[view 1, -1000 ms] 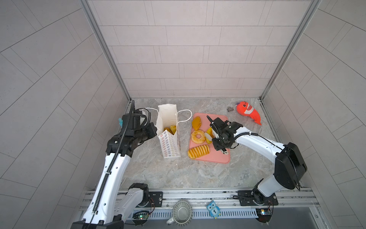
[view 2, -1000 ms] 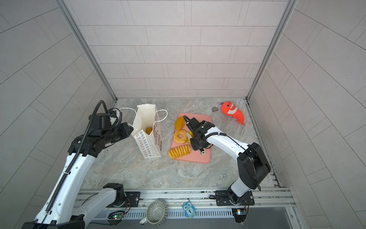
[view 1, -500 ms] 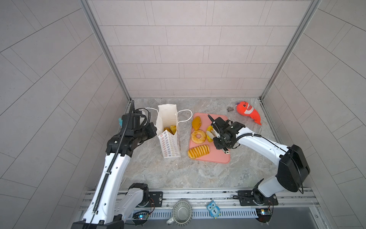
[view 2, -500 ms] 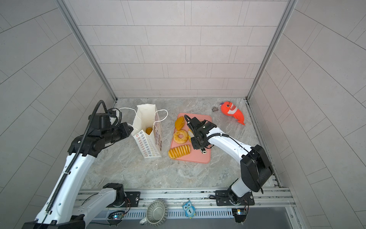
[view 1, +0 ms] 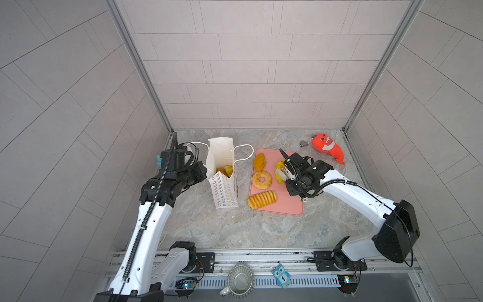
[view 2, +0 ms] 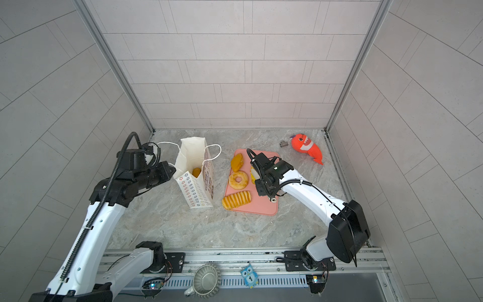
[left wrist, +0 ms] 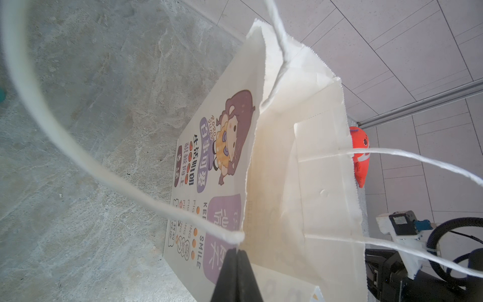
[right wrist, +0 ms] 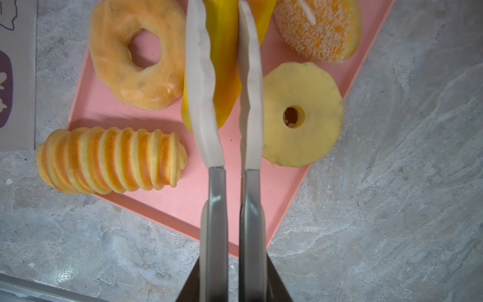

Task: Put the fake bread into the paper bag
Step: 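Lift the yellow long bread off the tray with the tong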

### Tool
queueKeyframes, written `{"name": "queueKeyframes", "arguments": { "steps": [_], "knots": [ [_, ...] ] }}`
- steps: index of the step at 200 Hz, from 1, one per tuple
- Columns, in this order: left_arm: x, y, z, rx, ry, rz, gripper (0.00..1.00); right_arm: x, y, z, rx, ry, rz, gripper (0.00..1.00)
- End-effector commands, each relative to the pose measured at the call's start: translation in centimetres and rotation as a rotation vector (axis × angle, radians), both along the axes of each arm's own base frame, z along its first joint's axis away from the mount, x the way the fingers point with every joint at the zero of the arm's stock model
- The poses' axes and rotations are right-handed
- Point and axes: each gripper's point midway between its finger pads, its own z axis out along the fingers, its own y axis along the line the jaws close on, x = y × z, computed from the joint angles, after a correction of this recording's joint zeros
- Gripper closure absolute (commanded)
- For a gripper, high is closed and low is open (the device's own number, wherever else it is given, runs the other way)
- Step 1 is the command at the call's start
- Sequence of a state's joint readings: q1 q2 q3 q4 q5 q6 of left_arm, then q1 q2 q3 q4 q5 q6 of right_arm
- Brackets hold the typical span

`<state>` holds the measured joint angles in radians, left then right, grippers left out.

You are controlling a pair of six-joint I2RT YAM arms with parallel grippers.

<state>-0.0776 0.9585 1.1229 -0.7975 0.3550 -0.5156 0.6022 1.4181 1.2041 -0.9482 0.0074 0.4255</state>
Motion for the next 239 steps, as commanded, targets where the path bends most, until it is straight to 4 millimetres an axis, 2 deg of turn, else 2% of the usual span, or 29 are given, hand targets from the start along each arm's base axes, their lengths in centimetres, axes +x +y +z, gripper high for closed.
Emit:
{"name": "queueKeyframes", "arguments": {
  "steps": [1,59,122,199,239],
  "knots": [
    [0.0,0.2,0.3,0.010,-0.006,-0.002,0.96,0.7,-0.7,3.4,0.015,-0.102,-0.012,0.72],
    [-0.1,0.3,0.4,0.013,-0.006,-0.002,0.96,1.1,-1.6,8.0,0.056,-0.223,-0.014,0.71],
    [-0.2,0.2,0.5,0.012,-0.009,-0.003,0.96,1.1,-2.3,12.1,0.071,-0.296,-0.022,0.71],
    [-0.3,0.3,0.6,0.012,-0.010,-0.002,0.96,1.2,-2.4,17.1,0.119,-0.395,-0.013,0.71],
    [-0.3,0.3,0.6,0.011,-0.010,-0.003,0.96,1.4,-1.6,19.6,0.171,-0.438,0.010,0.71]
  ]
}}
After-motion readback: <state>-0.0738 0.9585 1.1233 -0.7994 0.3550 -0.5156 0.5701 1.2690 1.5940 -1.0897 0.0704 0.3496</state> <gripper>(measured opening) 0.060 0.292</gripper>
